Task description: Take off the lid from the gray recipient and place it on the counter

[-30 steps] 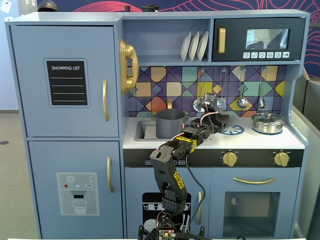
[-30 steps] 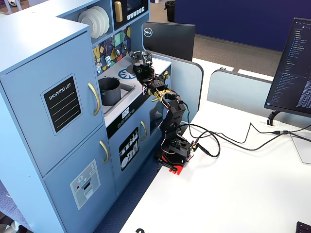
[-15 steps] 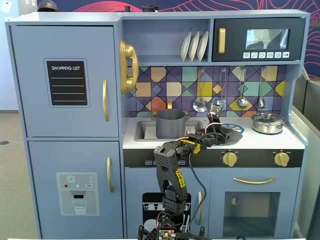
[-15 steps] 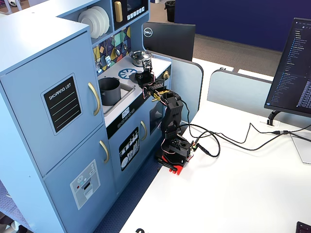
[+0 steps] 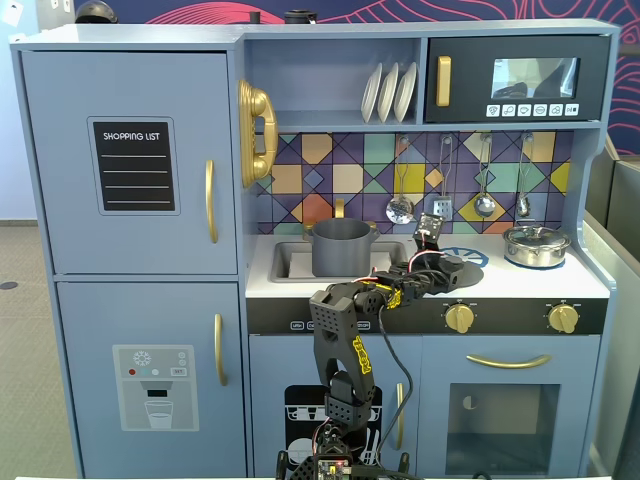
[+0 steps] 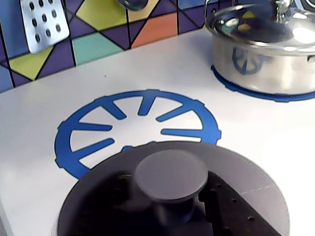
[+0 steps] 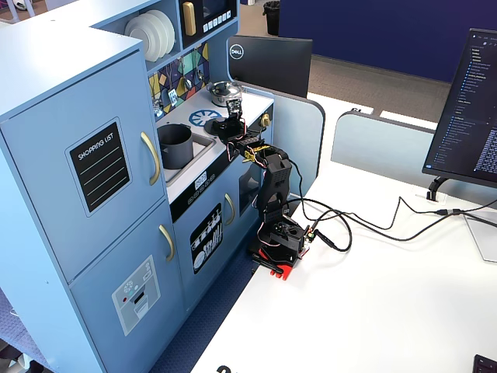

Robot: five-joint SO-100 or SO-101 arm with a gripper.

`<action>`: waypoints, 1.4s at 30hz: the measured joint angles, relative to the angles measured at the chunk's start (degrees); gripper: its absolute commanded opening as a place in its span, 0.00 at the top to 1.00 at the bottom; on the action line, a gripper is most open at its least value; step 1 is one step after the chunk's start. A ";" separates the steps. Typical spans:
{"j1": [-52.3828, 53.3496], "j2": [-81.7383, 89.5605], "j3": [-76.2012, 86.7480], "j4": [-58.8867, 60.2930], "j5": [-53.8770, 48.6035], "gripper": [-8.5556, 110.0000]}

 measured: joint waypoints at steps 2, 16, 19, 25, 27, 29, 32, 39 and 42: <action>0.53 0.00 0.00 -0.26 0.00 0.68; 2.11 5.89 -0.97 1.49 -0.44 0.75; 0.18 13.54 -3.08 10.20 -0.44 0.85; -8.26 34.98 -7.29 49.04 3.34 0.93; -12.57 41.75 -6.59 64.07 3.60 0.93; -16.96 47.90 -3.69 75.94 3.78 0.93; -23.29 55.63 2.72 87.54 3.69 0.93; -33.57 63.72 23.91 92.29 3.16 0.93; -34.80 66.97 34.45 86.40 4.48 0.93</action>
